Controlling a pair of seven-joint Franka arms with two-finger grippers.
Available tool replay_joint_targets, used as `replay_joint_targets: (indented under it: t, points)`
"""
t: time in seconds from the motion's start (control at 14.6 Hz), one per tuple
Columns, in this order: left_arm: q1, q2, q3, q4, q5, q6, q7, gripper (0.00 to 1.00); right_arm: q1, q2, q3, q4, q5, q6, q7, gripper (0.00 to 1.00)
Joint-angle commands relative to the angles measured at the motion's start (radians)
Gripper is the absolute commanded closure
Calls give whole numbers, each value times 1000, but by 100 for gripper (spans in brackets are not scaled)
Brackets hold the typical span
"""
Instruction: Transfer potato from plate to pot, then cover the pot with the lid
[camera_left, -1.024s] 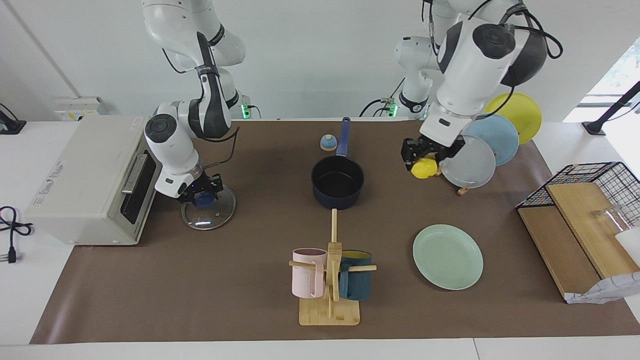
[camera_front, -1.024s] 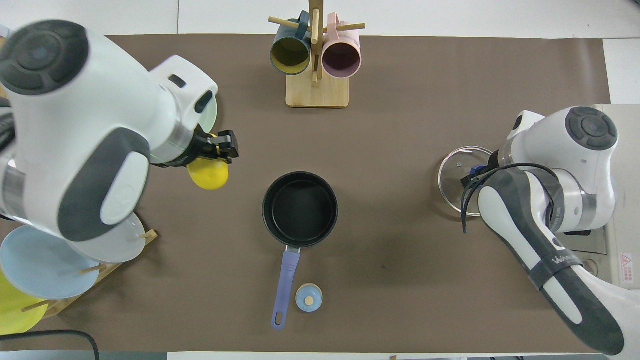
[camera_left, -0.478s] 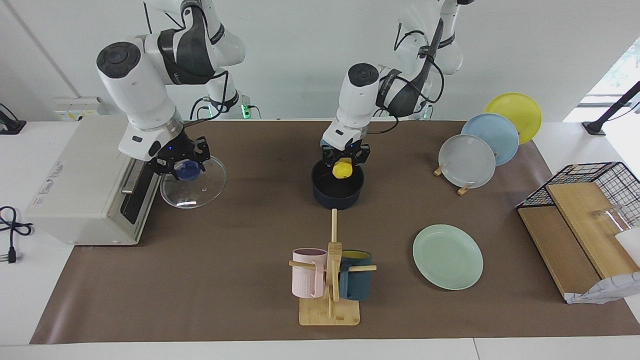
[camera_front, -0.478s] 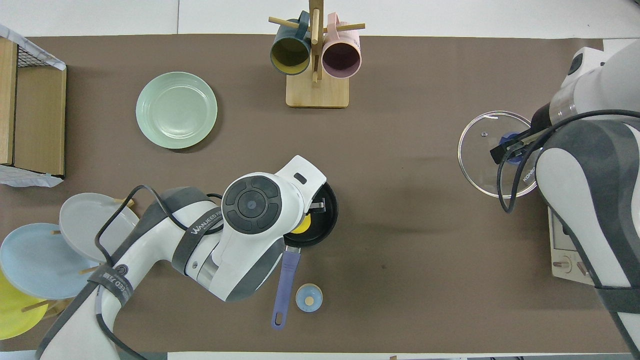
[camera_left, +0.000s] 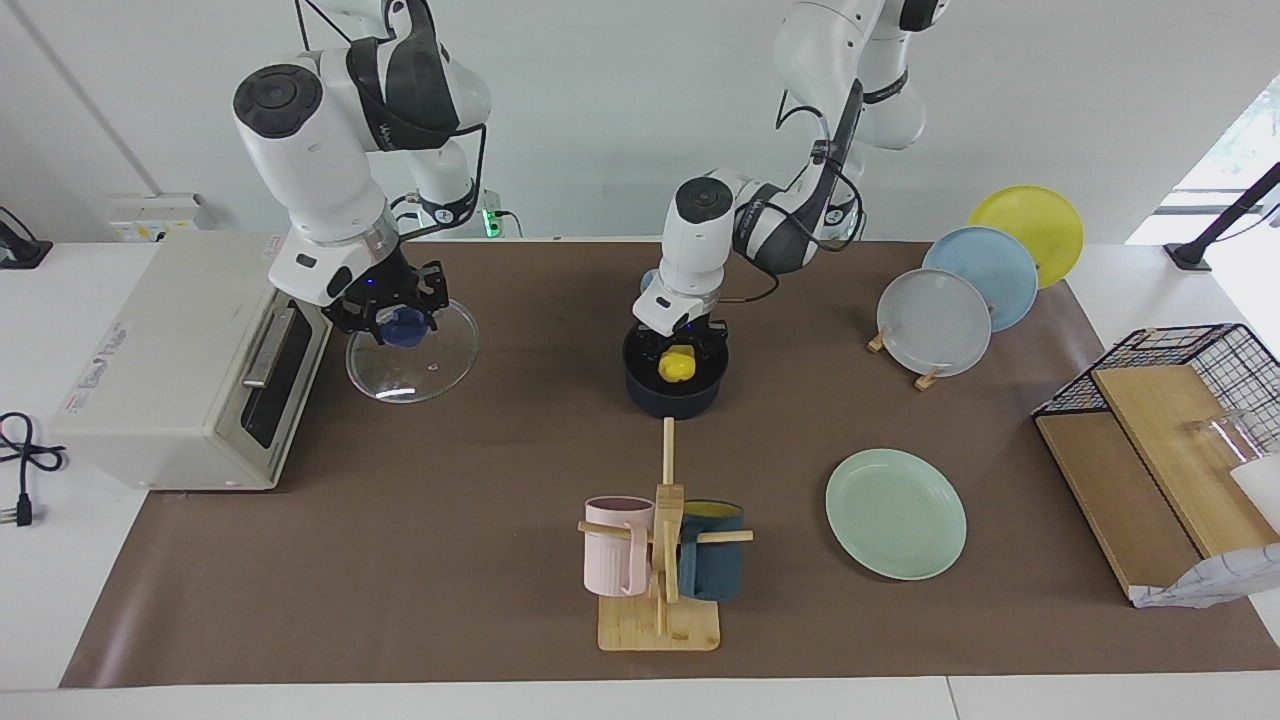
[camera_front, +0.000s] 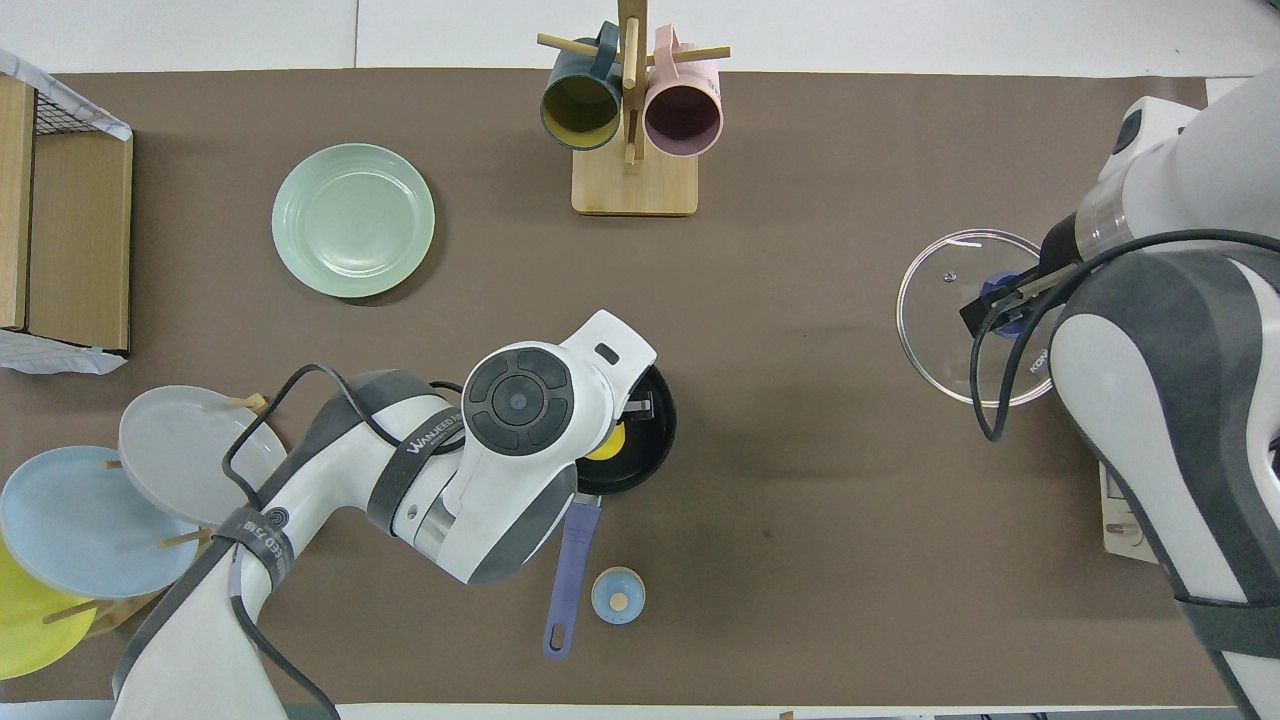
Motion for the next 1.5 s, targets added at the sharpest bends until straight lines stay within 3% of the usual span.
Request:
replay_joint_targets:
  t: [0.0,0.48,0.55,0.82,1.23,1.43]
  points:
    - [-22,-16,20,-58,23,47,11,100,12,-15,4,-18,6,-10,150,100]
    - [-28,-16,18,-82,25,47,34,98,15,-31,7,-38,6,-18,176,100]
    - [-28,-17,18,-84,25,41,51,1,28,-31,8,-36,6,-16,181,100]
    - [1,-62,18,-42,25,-38,59,0,55,-29,7,-35,2,-13,184,100]
    - [124,-166,20,224,-55,-442,141,0,118,-31,9,-28,0,-1,196,100]
    - [234,-230,27,295,-56,-537,209,0,205,-25,9,-32,3,51,317,100]
